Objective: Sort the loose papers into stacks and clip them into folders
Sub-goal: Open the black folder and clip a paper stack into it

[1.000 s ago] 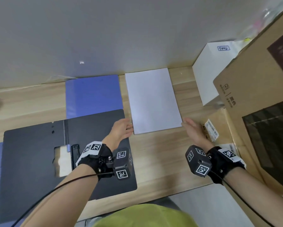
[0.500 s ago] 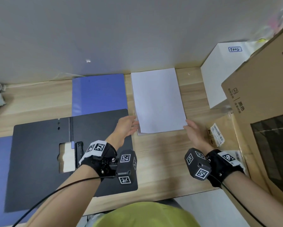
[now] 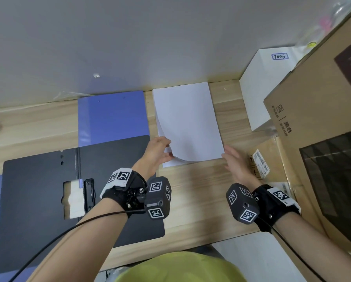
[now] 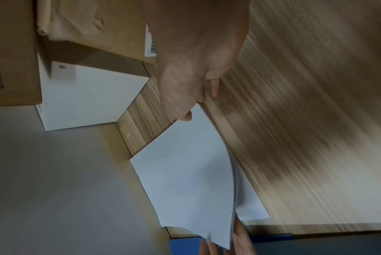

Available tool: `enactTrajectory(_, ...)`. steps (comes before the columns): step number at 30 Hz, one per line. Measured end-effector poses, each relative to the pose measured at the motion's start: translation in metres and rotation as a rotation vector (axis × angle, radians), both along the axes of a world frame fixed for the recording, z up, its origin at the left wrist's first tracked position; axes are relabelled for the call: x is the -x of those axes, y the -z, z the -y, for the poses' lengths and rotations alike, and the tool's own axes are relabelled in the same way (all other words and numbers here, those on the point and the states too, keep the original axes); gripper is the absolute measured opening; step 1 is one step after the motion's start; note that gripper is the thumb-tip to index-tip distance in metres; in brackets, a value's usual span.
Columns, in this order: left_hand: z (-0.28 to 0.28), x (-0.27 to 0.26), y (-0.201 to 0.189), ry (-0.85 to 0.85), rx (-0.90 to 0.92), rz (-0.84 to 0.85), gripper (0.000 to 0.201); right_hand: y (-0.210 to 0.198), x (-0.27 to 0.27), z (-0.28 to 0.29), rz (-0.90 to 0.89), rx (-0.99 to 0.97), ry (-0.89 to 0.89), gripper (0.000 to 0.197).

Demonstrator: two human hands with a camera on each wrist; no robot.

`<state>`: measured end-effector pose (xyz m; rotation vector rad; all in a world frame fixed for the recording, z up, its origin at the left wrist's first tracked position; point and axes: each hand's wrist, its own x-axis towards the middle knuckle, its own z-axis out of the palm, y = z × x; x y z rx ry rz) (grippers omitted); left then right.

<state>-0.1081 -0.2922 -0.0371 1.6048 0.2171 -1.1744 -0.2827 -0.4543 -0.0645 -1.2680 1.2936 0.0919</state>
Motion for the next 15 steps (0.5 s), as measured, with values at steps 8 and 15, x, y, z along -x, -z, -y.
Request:
enactTrajectory(8, 0.012, 0.006, 0.000, 0.028, 0.008, 0.022, 0.058, 0.001, 0.015, 0.004, 0.007, 0.001, 0.065, 0.046)
enactTrajectory(15, -0.024, -0.002, -0.003, 0.171, -0.034, 0.178, 0.058, -0.009, 0.003, 0.006, 0.038, 0.015, 0.061, 0.029)
